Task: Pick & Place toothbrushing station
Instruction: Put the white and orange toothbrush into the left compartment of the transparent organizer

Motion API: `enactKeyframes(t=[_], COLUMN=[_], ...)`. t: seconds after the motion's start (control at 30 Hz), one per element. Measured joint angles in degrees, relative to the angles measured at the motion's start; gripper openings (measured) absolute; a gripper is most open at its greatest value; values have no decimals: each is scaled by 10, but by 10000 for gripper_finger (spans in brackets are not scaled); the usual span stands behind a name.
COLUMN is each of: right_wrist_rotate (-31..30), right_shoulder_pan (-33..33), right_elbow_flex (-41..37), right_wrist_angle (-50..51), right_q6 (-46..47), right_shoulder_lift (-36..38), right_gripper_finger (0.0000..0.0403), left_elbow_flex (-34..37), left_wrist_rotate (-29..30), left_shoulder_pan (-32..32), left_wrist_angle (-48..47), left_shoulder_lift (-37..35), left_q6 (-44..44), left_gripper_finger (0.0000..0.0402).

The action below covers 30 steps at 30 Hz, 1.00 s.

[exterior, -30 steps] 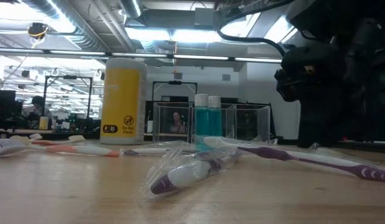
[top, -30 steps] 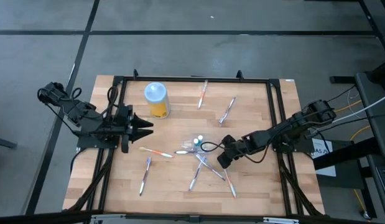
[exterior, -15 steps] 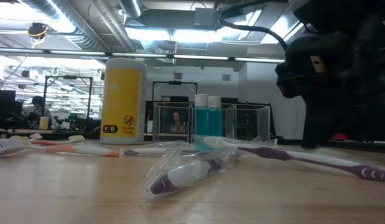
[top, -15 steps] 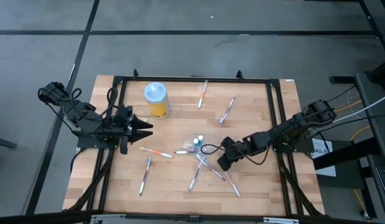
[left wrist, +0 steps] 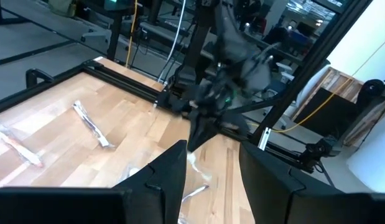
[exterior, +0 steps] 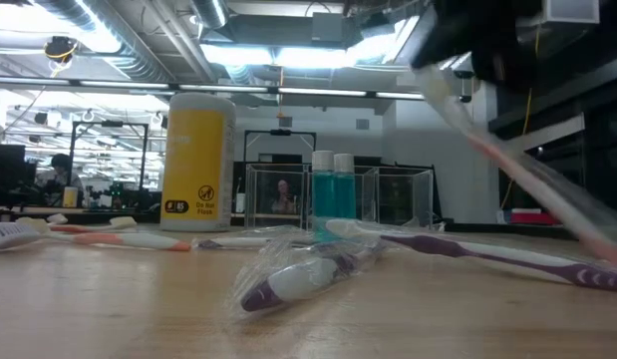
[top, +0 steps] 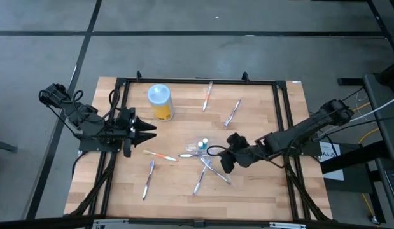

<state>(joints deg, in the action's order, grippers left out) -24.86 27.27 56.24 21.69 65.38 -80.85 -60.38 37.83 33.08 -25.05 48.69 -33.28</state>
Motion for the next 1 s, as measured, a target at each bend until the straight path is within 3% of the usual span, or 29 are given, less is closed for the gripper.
enactKeyframes(t=[0.1,0.27,0.43,0.67,1.0], right_wrist_rotate=[-26,-16,-95,-176,-184], right_shoulder_pan=[3,6,9,-8,-36], right_elbow_flex=[60,139,200,233,232], right_wrist_angle=[63,135,158,158,121], right_q6=[-14,-17,-53,-103,-150], right_shoulder_lift=[1,1,1,1,1], right_gripper_finger=[1,1,0,0,0], left_elbow_flex=[0,0,0,0,0], left_wrist_rotate=[2,3,11,14,19], left_shoulder_pan=[0,0,0,0,0], left_wrist_angle=[-1,-4,-5,-8,-8], left_shoulder_lift=[0,0,0,0,0], left_q6=[1,3,11,24,26], left_gripper_finger=[143,143,143,143,143])
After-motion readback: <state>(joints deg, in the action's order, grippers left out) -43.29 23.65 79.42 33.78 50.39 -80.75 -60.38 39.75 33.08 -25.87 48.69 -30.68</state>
